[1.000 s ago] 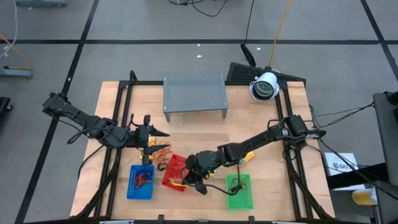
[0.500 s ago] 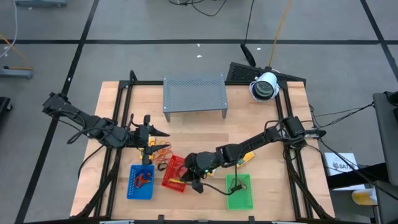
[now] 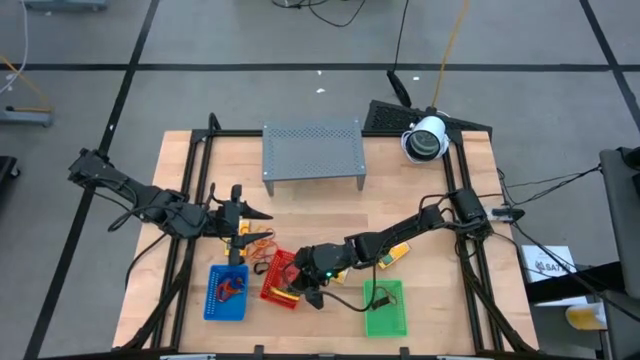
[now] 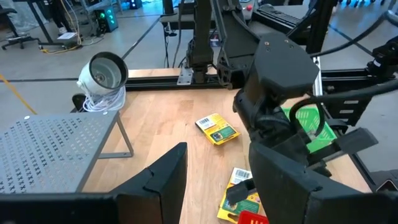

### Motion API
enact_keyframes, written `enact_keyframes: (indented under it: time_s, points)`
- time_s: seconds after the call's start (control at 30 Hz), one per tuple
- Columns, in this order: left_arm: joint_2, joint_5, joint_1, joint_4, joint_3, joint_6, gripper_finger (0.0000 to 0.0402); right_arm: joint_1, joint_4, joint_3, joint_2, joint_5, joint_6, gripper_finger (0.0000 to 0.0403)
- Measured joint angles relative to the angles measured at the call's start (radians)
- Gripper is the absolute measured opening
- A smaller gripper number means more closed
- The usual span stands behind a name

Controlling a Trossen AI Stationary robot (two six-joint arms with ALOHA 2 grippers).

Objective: Pick & Place Office Desk Supplies
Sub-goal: Put the yellow crayon box into the red basket

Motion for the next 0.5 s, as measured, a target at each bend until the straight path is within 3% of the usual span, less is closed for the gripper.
enact_keyframes:
  time_s: [0.5]
  points:
    - [0.0, 0.0, 0.0, -0.002, 0.0, 0.001, 0.0182, -0.046, -0.045, 0.0, 0.002, -0.002, -0.047, 0.0]
